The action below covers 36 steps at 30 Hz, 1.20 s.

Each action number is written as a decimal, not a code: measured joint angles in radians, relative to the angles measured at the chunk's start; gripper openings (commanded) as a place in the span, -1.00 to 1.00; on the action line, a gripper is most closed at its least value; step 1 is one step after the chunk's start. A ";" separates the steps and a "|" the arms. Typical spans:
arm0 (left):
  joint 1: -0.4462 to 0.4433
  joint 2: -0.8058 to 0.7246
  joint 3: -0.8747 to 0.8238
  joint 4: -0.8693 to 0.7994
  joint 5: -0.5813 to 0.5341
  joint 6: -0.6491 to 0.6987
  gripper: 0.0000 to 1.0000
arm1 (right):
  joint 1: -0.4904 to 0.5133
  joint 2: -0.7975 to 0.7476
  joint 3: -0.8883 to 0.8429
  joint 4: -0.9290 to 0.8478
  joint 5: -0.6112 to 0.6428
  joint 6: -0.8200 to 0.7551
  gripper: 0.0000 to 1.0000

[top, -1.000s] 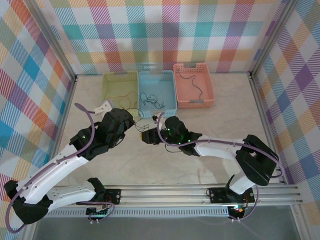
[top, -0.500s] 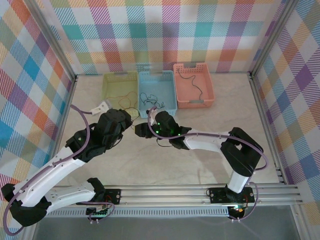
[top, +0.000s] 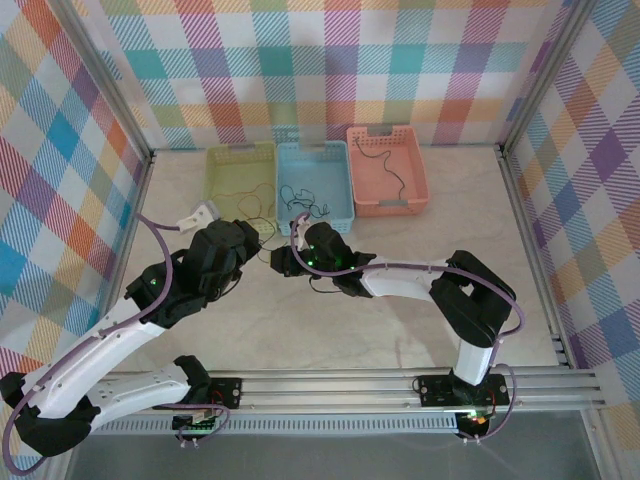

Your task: Untangle the cables

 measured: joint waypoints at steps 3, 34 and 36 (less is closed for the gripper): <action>0.000 0.000 -0.003 0.000 0.000 0.000 -1.00 | -0.002 0.000 0.000 0.002 0.001 -0.002 -0.81; 0.000 -0.155 0.075 -0.125 -0.035 0.318 -1.00 | -0.206 -0.420 -0.230 -0.165 -0.104 -0.408 -1.00; 0.000 -0.165 0.090 -0.139 -0.035 0.355 -1.00 | -0.212 -0.454 -0.231 -0.214 -0.089 -0.462 -1.00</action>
